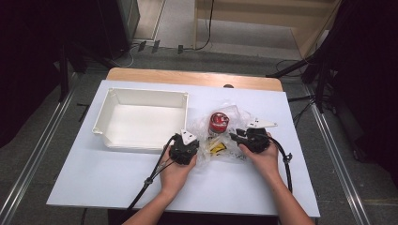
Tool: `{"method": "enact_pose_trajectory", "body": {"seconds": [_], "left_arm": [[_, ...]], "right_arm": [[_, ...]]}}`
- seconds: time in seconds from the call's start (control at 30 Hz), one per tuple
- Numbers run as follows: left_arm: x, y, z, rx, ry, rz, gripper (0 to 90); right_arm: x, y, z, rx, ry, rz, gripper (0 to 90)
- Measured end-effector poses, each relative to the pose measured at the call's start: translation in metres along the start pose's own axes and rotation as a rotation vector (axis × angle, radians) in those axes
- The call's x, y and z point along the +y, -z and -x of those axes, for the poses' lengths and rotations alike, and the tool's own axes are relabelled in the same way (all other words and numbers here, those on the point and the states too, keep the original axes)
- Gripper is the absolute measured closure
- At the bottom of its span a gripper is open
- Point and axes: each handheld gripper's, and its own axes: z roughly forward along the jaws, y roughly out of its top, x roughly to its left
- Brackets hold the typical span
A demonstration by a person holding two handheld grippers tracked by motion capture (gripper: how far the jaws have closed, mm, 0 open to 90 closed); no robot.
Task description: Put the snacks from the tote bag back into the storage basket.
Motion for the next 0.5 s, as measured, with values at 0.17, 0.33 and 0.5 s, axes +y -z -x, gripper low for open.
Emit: {"method": "enact_pose_trajectory", "body": {"seconds": [0.17,0.33,0.5], "left_arm": [[0.000,-0.001,0.000,-0.001,0.006,0.001,90.0],[0.000,0.000,0.000,-0.003,0.004,0.000,90.0],[0.000,-0.001,0.000,-0.003,0.005,0.004,90.0]], "right_arm": [[0.014,0.011,-0.009,0.015,0.105,0.074,60.4],[0.029,0.016,-0.008,0.074,0.133,0.105,56.2],[0.042,0.014,-0.009,0.075,0.159,0.006,49.7]]}}
